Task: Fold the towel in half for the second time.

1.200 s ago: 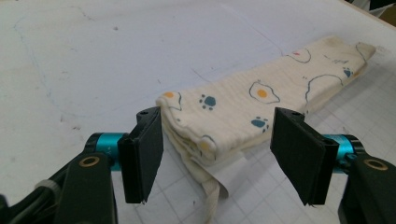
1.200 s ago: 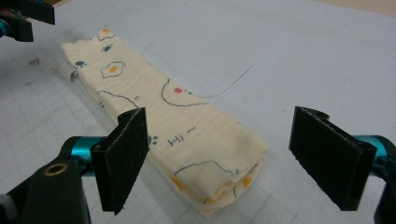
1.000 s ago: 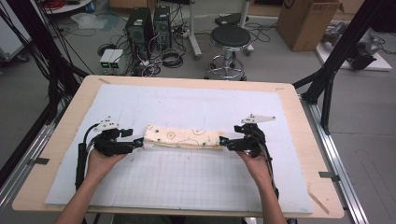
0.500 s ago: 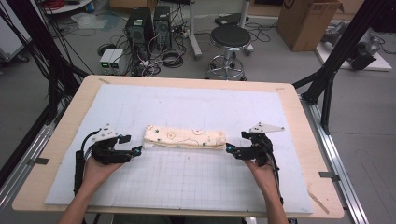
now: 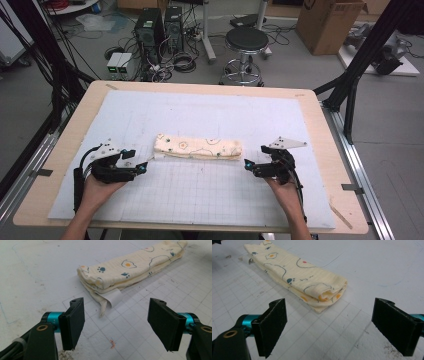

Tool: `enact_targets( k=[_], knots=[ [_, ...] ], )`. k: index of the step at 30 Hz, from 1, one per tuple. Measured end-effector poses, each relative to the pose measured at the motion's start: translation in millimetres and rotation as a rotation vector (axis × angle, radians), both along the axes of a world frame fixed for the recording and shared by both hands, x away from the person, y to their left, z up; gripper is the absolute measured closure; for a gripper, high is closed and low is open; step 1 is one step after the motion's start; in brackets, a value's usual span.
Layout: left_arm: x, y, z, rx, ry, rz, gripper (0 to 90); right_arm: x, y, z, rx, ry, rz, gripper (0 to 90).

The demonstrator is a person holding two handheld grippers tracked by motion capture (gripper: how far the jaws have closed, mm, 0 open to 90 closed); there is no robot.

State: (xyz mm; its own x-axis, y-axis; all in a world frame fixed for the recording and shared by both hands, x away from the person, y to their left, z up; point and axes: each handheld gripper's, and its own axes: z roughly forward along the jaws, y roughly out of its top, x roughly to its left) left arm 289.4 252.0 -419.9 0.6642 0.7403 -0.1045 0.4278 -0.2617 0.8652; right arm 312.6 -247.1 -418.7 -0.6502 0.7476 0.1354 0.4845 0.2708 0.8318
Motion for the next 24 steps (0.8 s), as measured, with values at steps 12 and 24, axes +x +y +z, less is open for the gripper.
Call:
enact_targets(
  k=[12,24],
  knots=[
    [-14.5,7.5,1.2,0.001,-0.011,0.007,30.0,-21.6,-12.0,-1.6,0.0,-0.013,-0.002,12.1],
    [-28.2,10.3,-1.0,0.019,-0.018,0.014,29.2,-35.9,-15.8,-1.5,-0.003,-0.018,-0.001,12.0]
  ],
)
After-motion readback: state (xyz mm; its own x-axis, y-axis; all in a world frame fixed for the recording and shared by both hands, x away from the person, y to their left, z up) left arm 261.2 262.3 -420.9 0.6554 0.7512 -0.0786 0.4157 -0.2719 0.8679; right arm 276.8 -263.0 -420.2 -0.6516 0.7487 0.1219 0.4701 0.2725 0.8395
